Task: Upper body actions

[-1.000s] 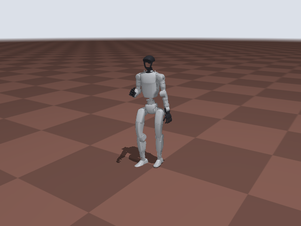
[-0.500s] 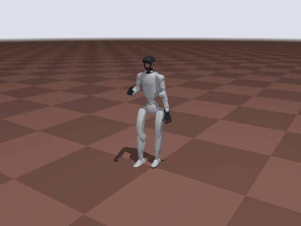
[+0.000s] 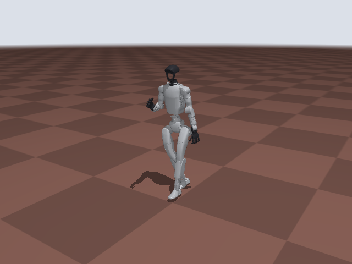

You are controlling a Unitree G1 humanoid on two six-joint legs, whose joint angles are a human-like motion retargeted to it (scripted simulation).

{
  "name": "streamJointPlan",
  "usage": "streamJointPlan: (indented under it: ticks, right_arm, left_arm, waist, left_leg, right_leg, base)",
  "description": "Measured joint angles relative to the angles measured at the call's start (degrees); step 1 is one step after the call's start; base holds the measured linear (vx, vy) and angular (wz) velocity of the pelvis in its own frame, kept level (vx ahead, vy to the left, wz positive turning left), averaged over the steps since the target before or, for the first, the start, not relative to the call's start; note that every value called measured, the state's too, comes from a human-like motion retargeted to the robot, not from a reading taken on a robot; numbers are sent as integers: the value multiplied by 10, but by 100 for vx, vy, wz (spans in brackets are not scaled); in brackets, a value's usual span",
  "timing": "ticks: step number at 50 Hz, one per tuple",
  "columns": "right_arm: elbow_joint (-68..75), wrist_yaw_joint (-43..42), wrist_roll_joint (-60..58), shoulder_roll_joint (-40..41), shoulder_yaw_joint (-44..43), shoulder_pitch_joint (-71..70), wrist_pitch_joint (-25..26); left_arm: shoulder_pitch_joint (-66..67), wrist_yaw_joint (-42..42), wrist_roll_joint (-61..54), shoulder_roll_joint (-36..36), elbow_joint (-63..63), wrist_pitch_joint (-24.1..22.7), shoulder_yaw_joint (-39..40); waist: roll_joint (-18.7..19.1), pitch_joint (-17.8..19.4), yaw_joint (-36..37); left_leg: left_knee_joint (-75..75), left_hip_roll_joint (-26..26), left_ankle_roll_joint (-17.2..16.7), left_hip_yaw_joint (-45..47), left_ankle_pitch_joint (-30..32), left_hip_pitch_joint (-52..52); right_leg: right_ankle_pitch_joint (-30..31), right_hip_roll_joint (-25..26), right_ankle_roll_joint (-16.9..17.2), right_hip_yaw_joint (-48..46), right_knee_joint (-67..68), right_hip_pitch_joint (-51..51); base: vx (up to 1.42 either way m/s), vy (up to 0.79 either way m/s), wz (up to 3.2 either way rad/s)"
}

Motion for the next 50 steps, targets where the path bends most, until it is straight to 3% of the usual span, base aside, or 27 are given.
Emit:
streamJointPlan:
  ticks: [7,13,20,27,30,32,35,37,40,44,50]
  right_arm:
    - [8,2,15,-8,-17,-12,-9]
    - [-2,-10,10,-20,-35,1,-8]
    - [5,3,22,-13,-30,-4,-9]
    - [6,-1,20,9,-29,17,-12]
    - [12,2,27,18,-29,22,-14]
    - [13,3,28,22,-29,27,-14]
    - [11,3,28,26,-32,33,-15]
    - [8,2,29,27,-34,34,-14]
    - [4,2,32,25,-38,33,-13]
    - [-1,3,33,18,-46,25,-11]
    - [1,-1,28,17,-47,26,-11]
  left_arm:
    - [11,10,12,-14,-9,-11,1]
    - [17,12,33,-9,13,-1,3]
    - [37,26,56,-2,32,12,11]
    - [35,36,71,9,40,28,9]
    - [22,41,80,13,36,38,-1]
    - [12,40,95,15,29,44,-13]
    - [-9,27,135,20,18,56,-34]
    - [-26,9,167,24,11,66,-54]
    - [-52,-19,217,29,3,80,-89]
    - [-84,-48,279,28,-6,99,-123]
    - [-118,-68,296,24,-2,109,-150]
  waist:
    - [11,36,-3]
    - [13,47,9]
    - [14,27,7]
    - [10,-5,-26]
    - [5,-15,-44]
    - [2,-21,-55]
    - [1,-24,-68]
    - [4,-22,-71]
    - [11,-14,-68]
    - [12,-2,-70]
    - [-4,25,-79]
  left_leg:
    - [-30,-5,-29,33,-96,5]
    - [50,-14,-84,-29,-100,11]
    - [136,-5,-149,-72,-119,74]
    - [159,52,-172,-18,-89,187]
    - [167,80,-167,6,-62,229]
    - [168,90,-163,3,-31,248]
    - [161,96,-185,-25,13,264]
    - [137,91,-206,-61,0,267]
    - [89,74,-193,-131,-22,273]
    - [57,63,-146,-113,-117,275]
    - [20,23,-69,-92,-182,267]
  right_leg:
    - [1,-1,-22,-20,-39,-32]
    - [36,-17,-30,-41,-57,-58]
    - [66,-29,-48,-24,-60,-96]
    - [73,-41,-43,-15,-48,-129]
    - [73,-49,-42,-10,-38,-144]
    - [75,-57,-40,-17,-34,-152]
    - [78,-67,-35,-23,-24,-168]
    - [83,-70,-32,-31,-16,-180]
    - [93,-70,-24,-40,-11,-194]
    - [116,-87,-8,-42,-8,-219]
    - [175,-125,46,-43,-47,-232]
  base:
    - [-57,-8,23]
    - [-39,2,4]
    - [-25,7,-13]
    - [-22,5,27]
    - [-35,14,48]
    - [-34,15,53]
    - [-34,17,51]
    - [-50,31,32]
    - [-46,31,21]
    - [-50,37,15]
    - [-56,41,15]
